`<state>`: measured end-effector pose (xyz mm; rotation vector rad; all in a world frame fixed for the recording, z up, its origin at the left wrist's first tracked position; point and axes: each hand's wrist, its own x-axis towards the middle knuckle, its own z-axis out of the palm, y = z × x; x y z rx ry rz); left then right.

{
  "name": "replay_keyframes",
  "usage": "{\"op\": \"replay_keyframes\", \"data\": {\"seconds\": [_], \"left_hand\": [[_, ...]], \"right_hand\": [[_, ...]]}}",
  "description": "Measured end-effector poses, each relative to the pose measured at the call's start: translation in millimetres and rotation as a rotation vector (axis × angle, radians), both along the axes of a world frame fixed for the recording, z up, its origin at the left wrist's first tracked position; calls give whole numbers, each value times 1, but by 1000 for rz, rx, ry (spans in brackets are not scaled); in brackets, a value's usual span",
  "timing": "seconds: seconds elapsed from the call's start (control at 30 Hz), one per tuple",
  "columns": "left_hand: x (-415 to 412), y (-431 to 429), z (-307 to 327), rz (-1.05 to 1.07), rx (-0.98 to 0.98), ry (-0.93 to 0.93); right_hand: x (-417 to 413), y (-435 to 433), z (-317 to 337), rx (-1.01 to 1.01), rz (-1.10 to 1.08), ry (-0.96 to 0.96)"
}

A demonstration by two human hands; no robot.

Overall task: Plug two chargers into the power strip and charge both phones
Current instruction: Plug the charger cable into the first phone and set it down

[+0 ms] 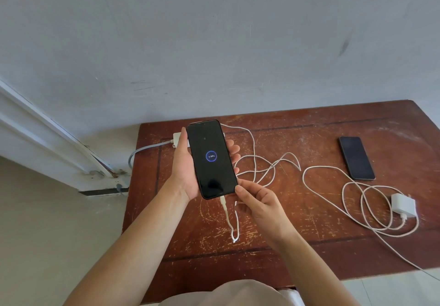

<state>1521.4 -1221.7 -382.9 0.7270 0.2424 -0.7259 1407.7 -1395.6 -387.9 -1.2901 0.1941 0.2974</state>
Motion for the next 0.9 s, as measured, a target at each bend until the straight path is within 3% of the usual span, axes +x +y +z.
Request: {"op": "replay_keyframes", "data": {"seconds": [0.23,0.47,0.9], "left_hand": [[-2,7,-3,181,313,74],[-16,26,-34,252,371,150],[-11,59,-88,208,485,364]], "right_hand": [[0,5,-19,41,-46,25],[6,11,-47,78,-76,161],[34,55,-119,-48,-40,497]]}}
